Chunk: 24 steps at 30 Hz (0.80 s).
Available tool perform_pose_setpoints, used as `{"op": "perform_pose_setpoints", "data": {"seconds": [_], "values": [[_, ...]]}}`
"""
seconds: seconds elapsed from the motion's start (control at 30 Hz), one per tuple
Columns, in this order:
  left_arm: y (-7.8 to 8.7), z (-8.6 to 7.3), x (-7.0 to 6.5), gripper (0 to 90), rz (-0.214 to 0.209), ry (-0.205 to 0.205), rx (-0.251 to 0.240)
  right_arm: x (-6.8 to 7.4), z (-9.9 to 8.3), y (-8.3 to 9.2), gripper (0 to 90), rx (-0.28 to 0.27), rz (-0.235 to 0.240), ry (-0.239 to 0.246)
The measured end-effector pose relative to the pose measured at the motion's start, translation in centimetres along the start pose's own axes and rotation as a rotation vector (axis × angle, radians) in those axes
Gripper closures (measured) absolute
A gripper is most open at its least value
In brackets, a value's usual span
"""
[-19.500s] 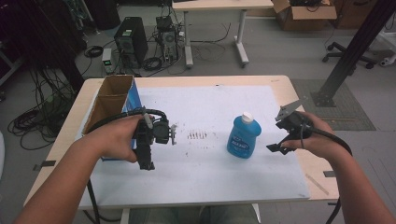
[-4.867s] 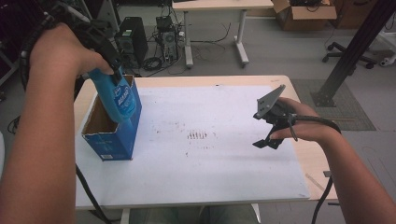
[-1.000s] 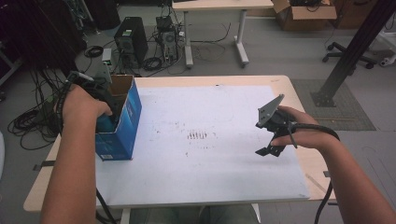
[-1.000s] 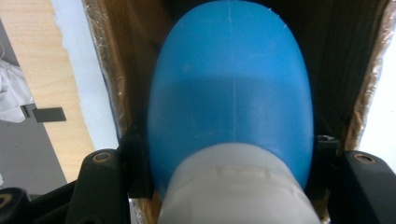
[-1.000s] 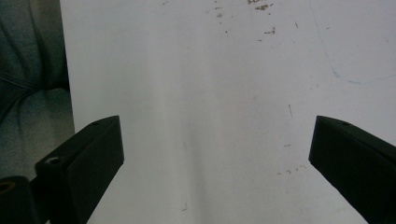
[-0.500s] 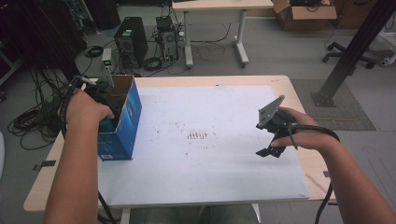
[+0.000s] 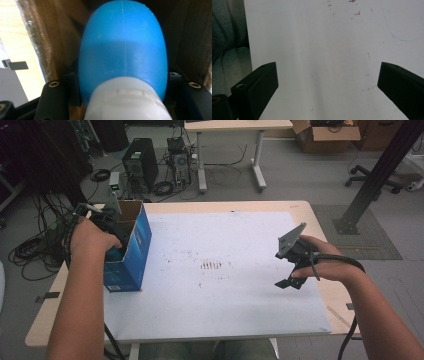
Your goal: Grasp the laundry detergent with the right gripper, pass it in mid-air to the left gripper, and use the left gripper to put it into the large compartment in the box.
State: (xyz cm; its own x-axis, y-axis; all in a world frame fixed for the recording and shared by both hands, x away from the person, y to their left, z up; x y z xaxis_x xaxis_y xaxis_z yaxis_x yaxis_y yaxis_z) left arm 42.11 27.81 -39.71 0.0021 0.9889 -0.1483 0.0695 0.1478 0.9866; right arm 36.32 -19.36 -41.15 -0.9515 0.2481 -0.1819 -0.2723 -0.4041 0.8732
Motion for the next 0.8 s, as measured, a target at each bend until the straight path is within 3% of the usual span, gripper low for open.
{"op": "perform_pose_setpoints", "data": {"seconds": [0.8], "values": [[0.24, -0.24, -0.30, 33.9, -0.003, 0.012, 0.007, 0.10, -0.58, 0.44, 3.4, -0.006, -0.004, -0.004]]}}
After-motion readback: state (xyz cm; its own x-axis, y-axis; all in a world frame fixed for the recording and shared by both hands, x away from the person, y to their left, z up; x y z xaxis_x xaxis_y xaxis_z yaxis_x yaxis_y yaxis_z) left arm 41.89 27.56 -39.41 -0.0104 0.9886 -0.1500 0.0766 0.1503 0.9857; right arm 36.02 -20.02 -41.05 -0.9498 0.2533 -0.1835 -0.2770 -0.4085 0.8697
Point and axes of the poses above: each handheld gripper's, and its own axes: y roughly backward along the jaws, z roughly out of its top, x roughly to its left, the point moved 10 cm from there along -y, roughly forward along the jaws, and after that the axes turned 9 degrees about -z, right-handed, at the moved point
